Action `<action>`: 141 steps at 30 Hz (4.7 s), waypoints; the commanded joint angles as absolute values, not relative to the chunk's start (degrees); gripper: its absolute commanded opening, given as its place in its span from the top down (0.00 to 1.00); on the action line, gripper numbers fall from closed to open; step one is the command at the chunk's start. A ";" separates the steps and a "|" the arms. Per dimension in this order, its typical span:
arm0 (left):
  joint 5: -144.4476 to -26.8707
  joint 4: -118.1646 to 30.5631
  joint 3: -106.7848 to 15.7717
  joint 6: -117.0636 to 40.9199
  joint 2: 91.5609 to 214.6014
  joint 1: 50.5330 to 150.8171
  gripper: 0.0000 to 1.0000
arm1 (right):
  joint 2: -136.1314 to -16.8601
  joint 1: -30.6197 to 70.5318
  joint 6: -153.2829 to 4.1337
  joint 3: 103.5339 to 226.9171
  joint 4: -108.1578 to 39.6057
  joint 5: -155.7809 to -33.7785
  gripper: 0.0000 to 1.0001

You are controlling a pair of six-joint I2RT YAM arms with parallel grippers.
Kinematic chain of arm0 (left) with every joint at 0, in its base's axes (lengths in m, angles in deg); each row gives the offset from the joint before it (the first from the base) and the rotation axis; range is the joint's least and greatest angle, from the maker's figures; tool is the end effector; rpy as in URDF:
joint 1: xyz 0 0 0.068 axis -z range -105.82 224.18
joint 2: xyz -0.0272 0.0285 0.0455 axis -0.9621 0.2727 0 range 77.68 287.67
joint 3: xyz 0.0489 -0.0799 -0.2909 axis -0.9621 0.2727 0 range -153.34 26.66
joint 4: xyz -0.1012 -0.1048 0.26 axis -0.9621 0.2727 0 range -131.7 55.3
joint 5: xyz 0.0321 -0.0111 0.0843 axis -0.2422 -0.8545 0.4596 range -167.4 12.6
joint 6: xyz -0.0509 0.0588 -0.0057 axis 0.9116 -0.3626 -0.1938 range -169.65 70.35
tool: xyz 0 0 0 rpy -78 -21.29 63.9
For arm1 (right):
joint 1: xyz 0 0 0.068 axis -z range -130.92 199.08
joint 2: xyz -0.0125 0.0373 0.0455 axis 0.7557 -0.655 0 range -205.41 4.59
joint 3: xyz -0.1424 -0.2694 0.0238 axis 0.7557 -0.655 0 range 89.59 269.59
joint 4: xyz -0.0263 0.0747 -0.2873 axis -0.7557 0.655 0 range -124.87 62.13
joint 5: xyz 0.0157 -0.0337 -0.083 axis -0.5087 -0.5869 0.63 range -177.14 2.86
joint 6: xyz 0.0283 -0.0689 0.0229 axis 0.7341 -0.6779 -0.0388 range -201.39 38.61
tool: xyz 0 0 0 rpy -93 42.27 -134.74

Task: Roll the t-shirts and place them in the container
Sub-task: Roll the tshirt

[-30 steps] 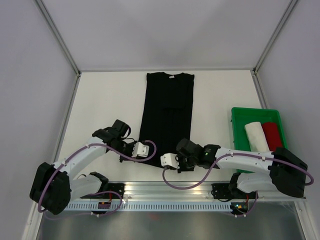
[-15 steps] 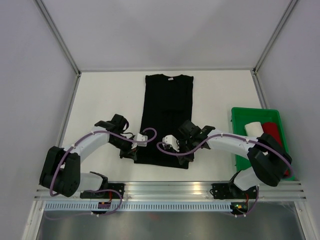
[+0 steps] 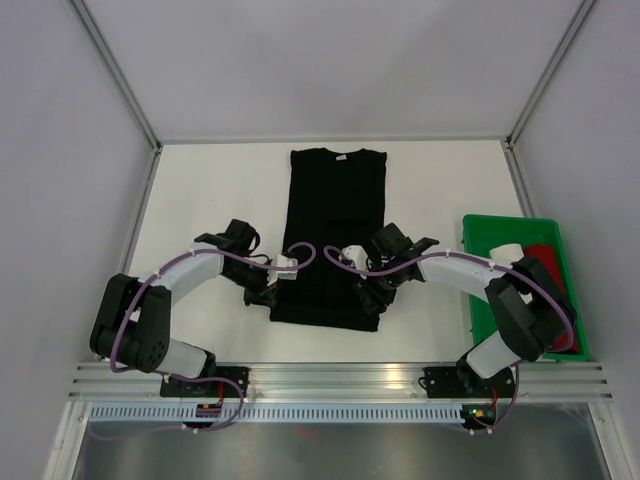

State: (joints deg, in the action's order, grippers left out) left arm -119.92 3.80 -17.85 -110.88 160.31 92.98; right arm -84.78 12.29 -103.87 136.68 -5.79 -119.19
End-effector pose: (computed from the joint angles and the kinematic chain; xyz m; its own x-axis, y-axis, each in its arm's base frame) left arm 0.2275 -0.1251 0.1586 -0.1823 0.7444 -0.6423 0.9732 0.0434 -0.2259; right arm 0.2261 0.2131 0.1413 -0.4551 -0.7450 -0.4877 -0.8847 0.3163 0.3424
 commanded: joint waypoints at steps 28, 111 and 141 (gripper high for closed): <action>-117.21 -5.57 -15.61 -105.20 159.41 92.63 0.98 | -69.59 17.53 -57.13 122.12 -20.89 -108.85 0.58; -123.54 18.86 -14.82 -121.02 148.86 99.76 0.98 | -68.98 -5.24 -116.37 132.39 2.57 -109.64 1.00; -115.90 -3.81 -18.34 -111.97 161.52 92.90 0.98 | -72.07 16.74 -96.08 139.86 -5.87 -116.31 0.50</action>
